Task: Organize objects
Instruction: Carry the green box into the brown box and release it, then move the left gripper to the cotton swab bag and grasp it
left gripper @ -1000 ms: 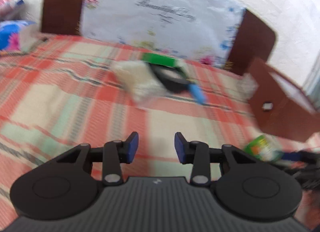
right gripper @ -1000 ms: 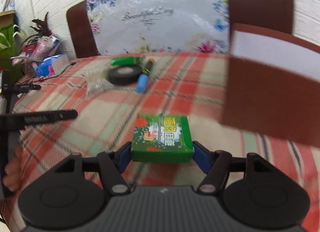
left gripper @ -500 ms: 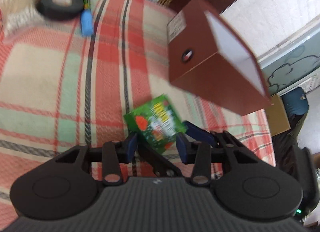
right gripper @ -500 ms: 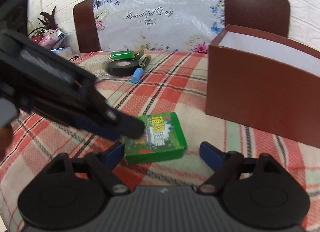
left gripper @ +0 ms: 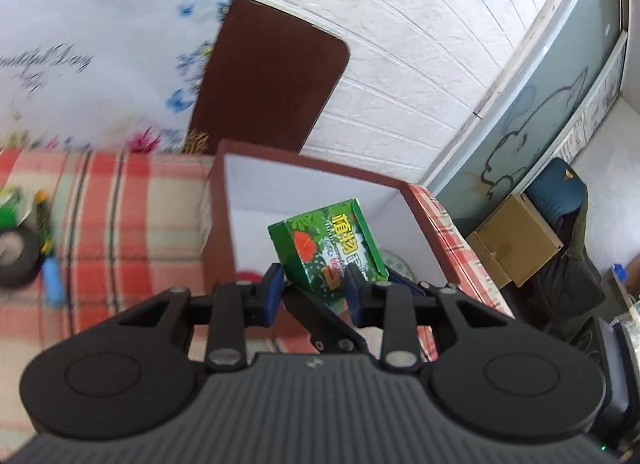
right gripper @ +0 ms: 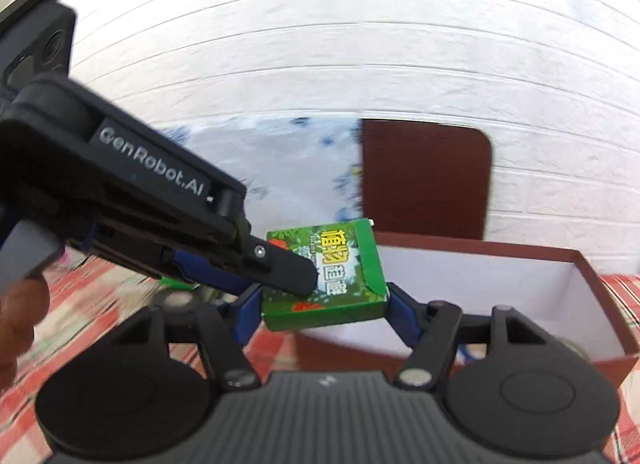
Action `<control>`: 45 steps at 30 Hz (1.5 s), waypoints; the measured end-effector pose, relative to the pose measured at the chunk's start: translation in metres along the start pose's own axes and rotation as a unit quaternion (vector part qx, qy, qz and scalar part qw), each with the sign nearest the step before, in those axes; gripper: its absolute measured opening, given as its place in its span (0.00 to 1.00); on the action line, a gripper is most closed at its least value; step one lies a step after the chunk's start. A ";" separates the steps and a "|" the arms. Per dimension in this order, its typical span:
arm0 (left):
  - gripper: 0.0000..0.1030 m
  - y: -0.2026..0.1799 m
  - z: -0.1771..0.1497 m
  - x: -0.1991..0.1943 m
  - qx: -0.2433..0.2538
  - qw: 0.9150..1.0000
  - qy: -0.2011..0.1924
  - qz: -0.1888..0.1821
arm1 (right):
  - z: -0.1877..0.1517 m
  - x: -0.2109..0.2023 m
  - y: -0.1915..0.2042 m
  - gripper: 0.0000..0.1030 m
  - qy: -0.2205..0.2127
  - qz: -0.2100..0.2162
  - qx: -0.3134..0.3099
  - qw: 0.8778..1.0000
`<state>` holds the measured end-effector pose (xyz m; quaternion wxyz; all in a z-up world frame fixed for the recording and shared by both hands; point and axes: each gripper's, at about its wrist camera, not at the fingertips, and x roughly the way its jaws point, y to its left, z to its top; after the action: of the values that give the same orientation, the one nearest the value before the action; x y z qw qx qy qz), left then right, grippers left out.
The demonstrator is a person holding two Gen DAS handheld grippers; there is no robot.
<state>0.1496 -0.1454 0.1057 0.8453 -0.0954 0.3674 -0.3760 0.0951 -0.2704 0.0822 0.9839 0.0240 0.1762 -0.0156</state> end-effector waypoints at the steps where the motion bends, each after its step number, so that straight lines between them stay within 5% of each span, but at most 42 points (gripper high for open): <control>1: 0.34 0.000 0.005 0.013 -0.002 1.000 0.008 0.005 | 0.004 0.010 -0.009 0.62 0.007 -0.004 0.012 1.000; 9: 0.33 0.016 0.012 0.073 -0.009 0.998 0.039 0.048 | -0.002 0.080 -0.040 0.71 0.064 -0.011 0.038 0.997; 17: 0.34 0.005 0.007 0.045 0.000 0.999 0.009 0.050 | -0.019 0.041 -0.044 0.71 0.024 -0.018 0.059 0.998; 24: 0.34 -0.018 -0.011 0.020 0.032 0.995 0.001 0.100 | -0.022 0.001 -0.040 0.71 0.013 -0.039 0.078 0.996; 36: 0.35 -0.028 -0.053 -0.021 0.076 0.982 -0.020 0.171 | -0.031 -0.055 -0.050 0.71 0.024 -0.082 0.124 0.989; 45: 0.42 0.001 -0.079 -0.037 0.083 0.972 -0.006 0.219 | -0.043 -0.055 -0.036 0.71 0.057 -0.059 0.167 0.983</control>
<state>0.0789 -0.1095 0.0692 0.9144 0.0558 0.3415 -0.2102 0.0276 -0.3028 0.0589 0.9518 0.1786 0.2279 -0.1015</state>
